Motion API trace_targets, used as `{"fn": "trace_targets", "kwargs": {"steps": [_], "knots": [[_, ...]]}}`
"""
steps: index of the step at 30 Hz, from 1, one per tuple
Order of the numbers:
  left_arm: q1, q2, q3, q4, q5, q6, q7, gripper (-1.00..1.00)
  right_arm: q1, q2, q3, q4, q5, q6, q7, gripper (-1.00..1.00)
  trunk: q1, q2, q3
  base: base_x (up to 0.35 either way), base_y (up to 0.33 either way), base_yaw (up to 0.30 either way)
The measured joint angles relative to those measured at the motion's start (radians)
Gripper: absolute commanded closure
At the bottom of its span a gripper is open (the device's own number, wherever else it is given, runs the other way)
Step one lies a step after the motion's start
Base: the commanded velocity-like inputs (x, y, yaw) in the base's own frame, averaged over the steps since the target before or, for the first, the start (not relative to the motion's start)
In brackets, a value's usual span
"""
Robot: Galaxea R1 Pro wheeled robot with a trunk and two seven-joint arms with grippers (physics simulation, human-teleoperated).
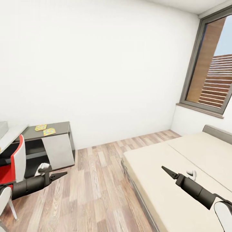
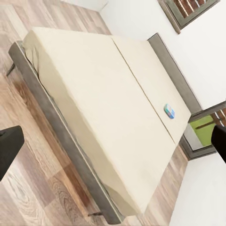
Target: Put all the toys in the child's room - the three board games (two on the bed and one on the table), the two jigsaw puzzles on the table, and the tennis ball on the table - inside the toy box on the table in the child's room.
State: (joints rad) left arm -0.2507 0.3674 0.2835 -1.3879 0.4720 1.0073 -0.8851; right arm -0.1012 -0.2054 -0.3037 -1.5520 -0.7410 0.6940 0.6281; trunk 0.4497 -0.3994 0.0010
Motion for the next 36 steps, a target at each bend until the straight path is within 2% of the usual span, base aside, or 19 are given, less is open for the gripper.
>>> {"fn": "trace_targets", "kwargs": {"steps": [20, 36], "knots": [[0.000, -0.001, 0.000, -0.001, 0.000, 0.000, 0.000, -1.00, 0.000, 0.001, 0.000, 0.000, 0.000, 0.001, 0.000, -1.00, 0.000, 0.000, 0.000, -0.055, -0.046, 0.291], [0.000, -0.001, 0.000, 0.000, 0.000, 0.000, 0.000, -1.00, 0.000, 0.001, 0.001, 0.000, 0.000, 0.001, 0.001, -1.00, 0.000, 0.000, 0.000, -0.115, -0.017, 0.291]]}}
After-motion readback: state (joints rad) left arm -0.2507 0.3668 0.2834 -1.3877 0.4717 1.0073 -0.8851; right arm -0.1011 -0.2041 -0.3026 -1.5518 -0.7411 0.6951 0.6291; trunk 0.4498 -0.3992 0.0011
